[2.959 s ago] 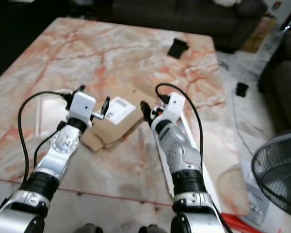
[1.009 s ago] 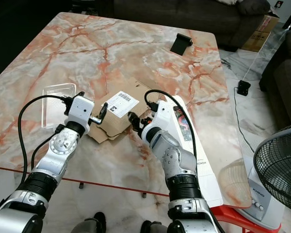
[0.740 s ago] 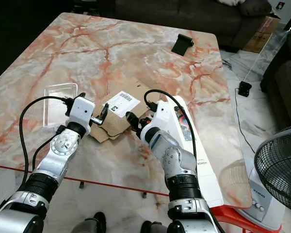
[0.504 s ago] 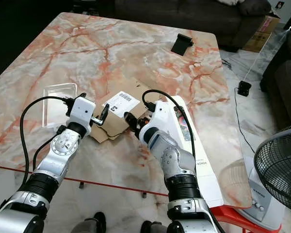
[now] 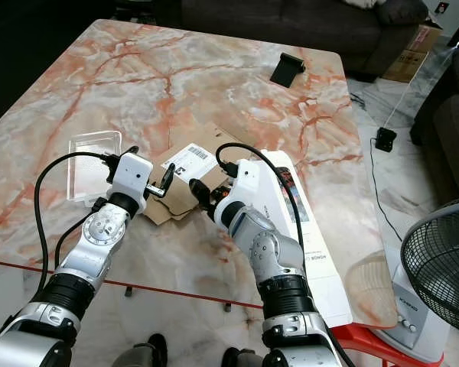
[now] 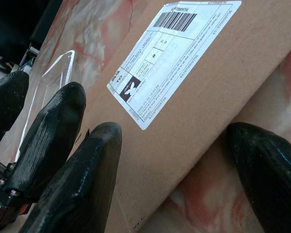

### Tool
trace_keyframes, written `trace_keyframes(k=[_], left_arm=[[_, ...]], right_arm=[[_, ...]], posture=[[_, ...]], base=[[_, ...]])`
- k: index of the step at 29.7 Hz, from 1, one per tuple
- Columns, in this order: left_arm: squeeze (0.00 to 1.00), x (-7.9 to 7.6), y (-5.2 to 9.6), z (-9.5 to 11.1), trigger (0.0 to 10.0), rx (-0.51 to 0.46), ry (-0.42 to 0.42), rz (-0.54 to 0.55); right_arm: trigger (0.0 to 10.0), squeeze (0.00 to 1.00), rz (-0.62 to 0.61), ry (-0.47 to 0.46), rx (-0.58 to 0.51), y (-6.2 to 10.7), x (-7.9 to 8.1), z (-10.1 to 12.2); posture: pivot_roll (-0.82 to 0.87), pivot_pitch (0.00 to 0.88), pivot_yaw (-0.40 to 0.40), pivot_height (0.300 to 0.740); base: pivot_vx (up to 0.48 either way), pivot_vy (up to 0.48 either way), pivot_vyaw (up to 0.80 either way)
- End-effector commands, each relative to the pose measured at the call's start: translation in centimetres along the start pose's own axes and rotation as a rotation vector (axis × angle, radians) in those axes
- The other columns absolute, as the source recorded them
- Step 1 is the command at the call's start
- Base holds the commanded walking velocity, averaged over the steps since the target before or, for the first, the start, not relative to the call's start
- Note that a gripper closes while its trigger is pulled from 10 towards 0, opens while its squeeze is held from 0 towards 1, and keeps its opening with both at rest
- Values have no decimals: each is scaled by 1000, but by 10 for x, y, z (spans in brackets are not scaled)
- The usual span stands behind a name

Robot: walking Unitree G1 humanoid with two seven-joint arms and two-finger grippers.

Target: Picking trash to rubbish bin

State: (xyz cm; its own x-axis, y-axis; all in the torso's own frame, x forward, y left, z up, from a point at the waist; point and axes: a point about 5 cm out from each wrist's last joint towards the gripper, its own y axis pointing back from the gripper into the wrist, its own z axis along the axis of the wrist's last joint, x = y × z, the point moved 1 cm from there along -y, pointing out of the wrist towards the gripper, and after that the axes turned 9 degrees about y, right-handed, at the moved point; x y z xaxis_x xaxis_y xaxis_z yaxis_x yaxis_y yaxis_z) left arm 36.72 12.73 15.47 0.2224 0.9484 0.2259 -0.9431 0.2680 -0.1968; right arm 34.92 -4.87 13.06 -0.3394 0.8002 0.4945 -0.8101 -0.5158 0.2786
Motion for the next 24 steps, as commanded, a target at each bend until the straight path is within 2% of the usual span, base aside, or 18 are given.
trace_keyframes(k=[1,7,14,24], left_arm=[[0,-1,2,-1,10000,-4,22,-3],[0,-5,1,1,10000,-9,28,-11],[0,-11,0,2,10000,-12,40,-25],[0,-12,1,2,10000,-18,50,-26]], right_arm=[[10000,0,73,-68,40,-9,27,-20],[10000,0,71,-45,65,-11,28,-27],[10000,0,76,-94,70,-12,29,-31],[10000,0,105,-147,56,-14,36,-29]], posture=[[63,186,-108,740],[63,186,-107,740],[63,182,-107,740],[65,186,-107,740]], base=[[0,0,0],[0,0,0],[0,0,0],[0,0,0]])
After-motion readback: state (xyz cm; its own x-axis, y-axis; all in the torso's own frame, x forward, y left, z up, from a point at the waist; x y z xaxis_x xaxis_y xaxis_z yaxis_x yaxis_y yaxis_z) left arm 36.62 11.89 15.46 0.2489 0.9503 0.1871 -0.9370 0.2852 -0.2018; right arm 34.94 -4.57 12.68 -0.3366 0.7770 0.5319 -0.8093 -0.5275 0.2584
